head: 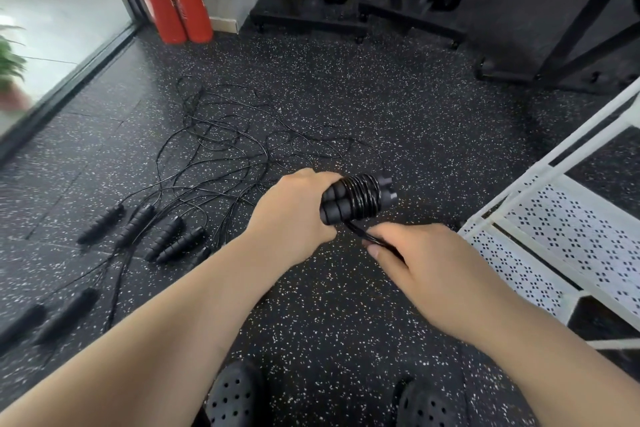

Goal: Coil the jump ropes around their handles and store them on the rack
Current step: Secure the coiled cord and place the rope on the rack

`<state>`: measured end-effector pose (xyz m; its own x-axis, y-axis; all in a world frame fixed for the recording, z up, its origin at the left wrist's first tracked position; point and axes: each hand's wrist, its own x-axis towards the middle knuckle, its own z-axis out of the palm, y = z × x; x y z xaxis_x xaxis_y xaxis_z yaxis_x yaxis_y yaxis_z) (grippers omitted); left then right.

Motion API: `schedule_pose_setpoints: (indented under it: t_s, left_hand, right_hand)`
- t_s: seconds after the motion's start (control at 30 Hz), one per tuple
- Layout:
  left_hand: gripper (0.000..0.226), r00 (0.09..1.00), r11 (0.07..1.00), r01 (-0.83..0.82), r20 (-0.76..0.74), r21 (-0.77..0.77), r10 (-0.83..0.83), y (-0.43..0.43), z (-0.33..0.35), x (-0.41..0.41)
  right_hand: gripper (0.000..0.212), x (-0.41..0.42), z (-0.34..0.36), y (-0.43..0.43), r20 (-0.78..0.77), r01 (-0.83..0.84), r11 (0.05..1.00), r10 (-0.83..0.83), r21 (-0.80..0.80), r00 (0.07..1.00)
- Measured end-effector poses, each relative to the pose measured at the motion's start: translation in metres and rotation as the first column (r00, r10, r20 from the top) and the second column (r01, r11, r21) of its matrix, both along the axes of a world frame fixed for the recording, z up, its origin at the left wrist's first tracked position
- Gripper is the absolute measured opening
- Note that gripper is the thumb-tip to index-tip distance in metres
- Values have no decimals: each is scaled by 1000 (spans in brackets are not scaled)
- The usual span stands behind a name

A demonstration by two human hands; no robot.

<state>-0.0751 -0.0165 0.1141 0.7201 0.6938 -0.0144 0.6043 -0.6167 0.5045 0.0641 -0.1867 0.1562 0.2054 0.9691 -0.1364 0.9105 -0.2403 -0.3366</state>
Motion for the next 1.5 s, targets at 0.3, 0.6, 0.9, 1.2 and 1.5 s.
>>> schedule_pose_setpoints:
  t_s: [0.3,0.6,0.9,1.2,1.5]
  left_hand:
    - [55,949,960,271,-184,73,-254,-24,-2,10]
    - [64,854,855,513,-142,77,-500,-34,-2,15]
    - [59,838,840,541,66,31,-542,-38,9,16]
    - [59,945,939,276,234,-203,-227,-44,25,12]
    - [58,973,973,-34,215,-228,84,-30,15,17]
  right_hand:
    - [20,40,9,4,20,-4,982,1,186,1000]
    - [15,66,-3,3,-250,78,997,-70,24,966]
    - [8,92,8,-6,-554,128,992,-113,-13,825]
    - [37,58,-26,-2,-750,427,894,-375,-136,545]
    - [47,17,-51,12,-614,371,922,-359,-115,703]
